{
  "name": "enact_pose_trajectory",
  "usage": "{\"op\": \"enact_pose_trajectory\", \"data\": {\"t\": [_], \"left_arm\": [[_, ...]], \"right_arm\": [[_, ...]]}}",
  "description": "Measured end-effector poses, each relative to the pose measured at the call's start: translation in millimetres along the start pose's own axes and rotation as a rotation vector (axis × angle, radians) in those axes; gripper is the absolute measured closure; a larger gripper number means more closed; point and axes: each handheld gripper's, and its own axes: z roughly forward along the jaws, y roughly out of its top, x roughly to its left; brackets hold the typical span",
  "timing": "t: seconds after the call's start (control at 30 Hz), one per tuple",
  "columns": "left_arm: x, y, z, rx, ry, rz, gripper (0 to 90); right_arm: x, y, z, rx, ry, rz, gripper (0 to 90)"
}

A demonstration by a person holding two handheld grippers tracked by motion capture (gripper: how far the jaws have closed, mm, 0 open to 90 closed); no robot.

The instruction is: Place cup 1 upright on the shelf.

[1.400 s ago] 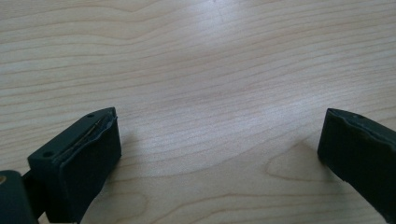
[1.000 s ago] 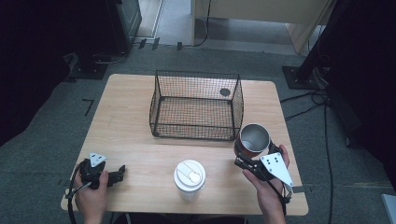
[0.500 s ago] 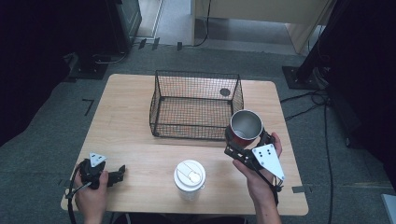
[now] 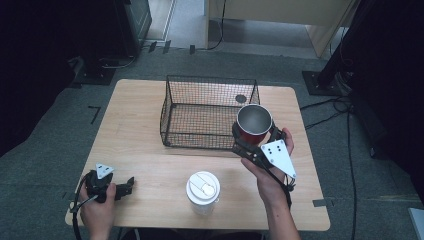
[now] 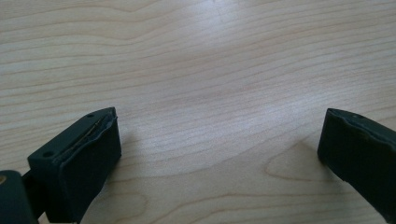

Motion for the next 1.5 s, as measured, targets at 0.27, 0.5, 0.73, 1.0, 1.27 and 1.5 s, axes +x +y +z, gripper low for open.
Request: {"op": "enact_pose_trajectory", "data": {"t": [0.27, 0.5, 0.73, 1.0, 1.27, 1.5], "left_arm": [[-0.2, 0.0, 0.0, 0.0, -0.002, 0.003, 0.0], [-0.1, 0.0, -0.1, 0.002, -0.004, 0.006, 0.0], [-0.1, 0.1, -0.1, 0.002, -0.005, 0.008, 0.0], [-1.5, 0.8, 0.5, 0.003, -0.013, 0.014, 0.0], [-2.0, 1.0, 0.7, 0.003, -0.015, 0.014, 0.0], [-2.0, 1.0, 0.8, 0.003, -0.016, 0.014, 0.0]], "right_arm": [[0.1, 6.3, 29.9, -0.013, 0.023, 0.0, 7.4], [-0.4, 1.9, 49.6, -0.025, 0.014, 0.083, 7.4], [6.0, -8.2, 75.8, 0.029, -0.003, 0.039, 7.4], [2.8, -11.0, 95.0, 0.044, -0.028, 0.08, 7.4], [-2.7, -20.0, 112.5, 0.076, -0.053, 0.087, 7.4], [-6.1, -36.3, 133.0, 0.12, -0.089, 0.117, 7.4]]}}
